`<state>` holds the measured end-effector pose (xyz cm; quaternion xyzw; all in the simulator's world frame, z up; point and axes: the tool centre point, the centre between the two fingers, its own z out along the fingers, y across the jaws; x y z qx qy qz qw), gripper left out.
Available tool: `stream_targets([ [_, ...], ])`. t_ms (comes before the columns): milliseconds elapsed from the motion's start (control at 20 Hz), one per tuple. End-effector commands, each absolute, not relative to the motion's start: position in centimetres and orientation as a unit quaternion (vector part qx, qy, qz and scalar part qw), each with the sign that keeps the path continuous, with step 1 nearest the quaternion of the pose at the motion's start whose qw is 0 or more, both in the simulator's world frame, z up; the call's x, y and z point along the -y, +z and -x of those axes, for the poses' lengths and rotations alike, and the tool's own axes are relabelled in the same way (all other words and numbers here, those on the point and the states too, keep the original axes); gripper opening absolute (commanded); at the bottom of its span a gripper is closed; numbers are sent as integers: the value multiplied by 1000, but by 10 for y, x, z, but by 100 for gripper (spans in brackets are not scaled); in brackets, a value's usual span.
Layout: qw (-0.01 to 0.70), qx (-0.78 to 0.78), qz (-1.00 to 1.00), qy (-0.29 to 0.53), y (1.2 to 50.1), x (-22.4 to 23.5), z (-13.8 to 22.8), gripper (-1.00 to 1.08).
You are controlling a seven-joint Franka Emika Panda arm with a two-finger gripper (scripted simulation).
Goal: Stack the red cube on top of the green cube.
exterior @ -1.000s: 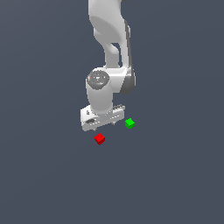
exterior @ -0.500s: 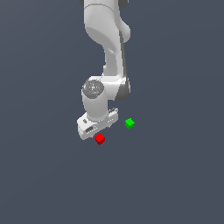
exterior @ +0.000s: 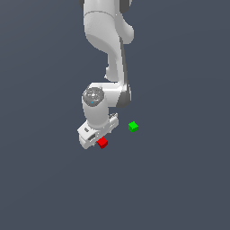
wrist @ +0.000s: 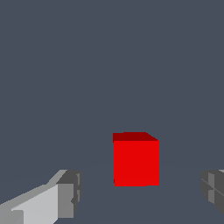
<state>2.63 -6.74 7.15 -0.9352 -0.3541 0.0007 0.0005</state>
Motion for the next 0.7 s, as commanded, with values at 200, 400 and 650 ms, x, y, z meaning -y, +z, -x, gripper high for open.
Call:
stream_targets([
  [200, 0, 360, 933, 0, 70, 68, -27, 100],
  [400, 0, 360, 933, 0, 61, 68, -27, 100],
  [650, 0, 361, 932, 0, 37, 68, -27, 100],
])
